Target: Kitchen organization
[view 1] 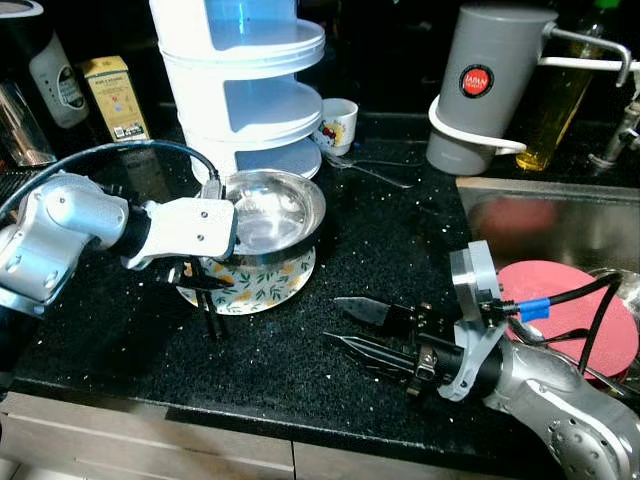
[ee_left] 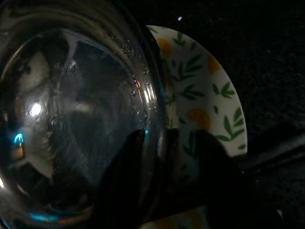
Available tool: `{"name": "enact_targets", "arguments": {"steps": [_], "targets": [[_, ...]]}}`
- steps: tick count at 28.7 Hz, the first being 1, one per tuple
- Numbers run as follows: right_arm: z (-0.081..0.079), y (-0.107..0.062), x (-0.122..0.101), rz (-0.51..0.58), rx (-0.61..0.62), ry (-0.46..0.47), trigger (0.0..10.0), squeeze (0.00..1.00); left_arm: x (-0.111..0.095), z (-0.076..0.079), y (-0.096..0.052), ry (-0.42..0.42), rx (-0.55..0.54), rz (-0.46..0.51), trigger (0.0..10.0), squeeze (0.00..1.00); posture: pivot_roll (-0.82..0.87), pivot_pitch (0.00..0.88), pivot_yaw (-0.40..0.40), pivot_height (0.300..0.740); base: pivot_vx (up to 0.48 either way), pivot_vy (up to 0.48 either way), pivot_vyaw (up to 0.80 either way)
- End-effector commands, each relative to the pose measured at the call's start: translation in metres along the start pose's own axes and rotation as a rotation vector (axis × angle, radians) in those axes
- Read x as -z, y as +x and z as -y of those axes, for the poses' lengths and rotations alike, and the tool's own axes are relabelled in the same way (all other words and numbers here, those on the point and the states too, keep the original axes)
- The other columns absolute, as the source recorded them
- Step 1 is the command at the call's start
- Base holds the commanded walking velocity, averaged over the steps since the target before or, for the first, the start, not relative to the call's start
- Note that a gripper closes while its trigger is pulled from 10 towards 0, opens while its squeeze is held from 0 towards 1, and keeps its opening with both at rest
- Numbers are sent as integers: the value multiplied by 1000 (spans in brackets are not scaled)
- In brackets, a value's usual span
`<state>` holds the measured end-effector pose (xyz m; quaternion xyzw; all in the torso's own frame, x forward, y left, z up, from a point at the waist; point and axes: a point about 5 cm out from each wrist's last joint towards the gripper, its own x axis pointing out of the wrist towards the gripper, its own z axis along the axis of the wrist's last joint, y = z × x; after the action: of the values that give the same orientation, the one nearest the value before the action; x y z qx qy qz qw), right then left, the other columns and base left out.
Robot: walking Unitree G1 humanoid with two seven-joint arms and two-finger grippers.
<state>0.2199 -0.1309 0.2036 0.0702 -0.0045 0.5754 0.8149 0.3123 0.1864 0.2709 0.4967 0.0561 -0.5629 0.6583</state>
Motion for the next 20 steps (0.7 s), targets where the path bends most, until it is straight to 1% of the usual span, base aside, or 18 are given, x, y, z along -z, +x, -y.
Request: {"name": "enact_targets", "arguments": {"steps": [1,10,13,16,17,18,20], "targets": [[-3,1,-1,-3,-7,-12,10000,0,0,0,1,9,34,-1,0,0,-57,22,20,740,0,0,0],[-1,1,-1,-4,3,-19,10000,0,1,-2,1,31,66,-2,0,0,-56,8,24,740,0,0,0],[-1,1,0,-6,10,-21,10000,0,-1,-5,1,39,66,11,0,0,-58,3,25,740,0,0,0],[6,1,-2,18,71,-26,10000,0,-9,-12,-2,75,27,34,0,0,-59,0,24,740,0,0,0],[6,1,-2,18,71,-26,10000,0,-9,-12,-2,75,27,34,0,0,-59,0,24,740,0,0,0],[9,2,-3,25,102,-35,10000,0,-12,-15,-3,86,13,41,0,0,-59,0,24,740,0,0,0],[21,2,-6,49,199,-42,10000,0,-22,-21,-7,140,-18,49,0,0,-58,0,24,740,0,0,0]]}}
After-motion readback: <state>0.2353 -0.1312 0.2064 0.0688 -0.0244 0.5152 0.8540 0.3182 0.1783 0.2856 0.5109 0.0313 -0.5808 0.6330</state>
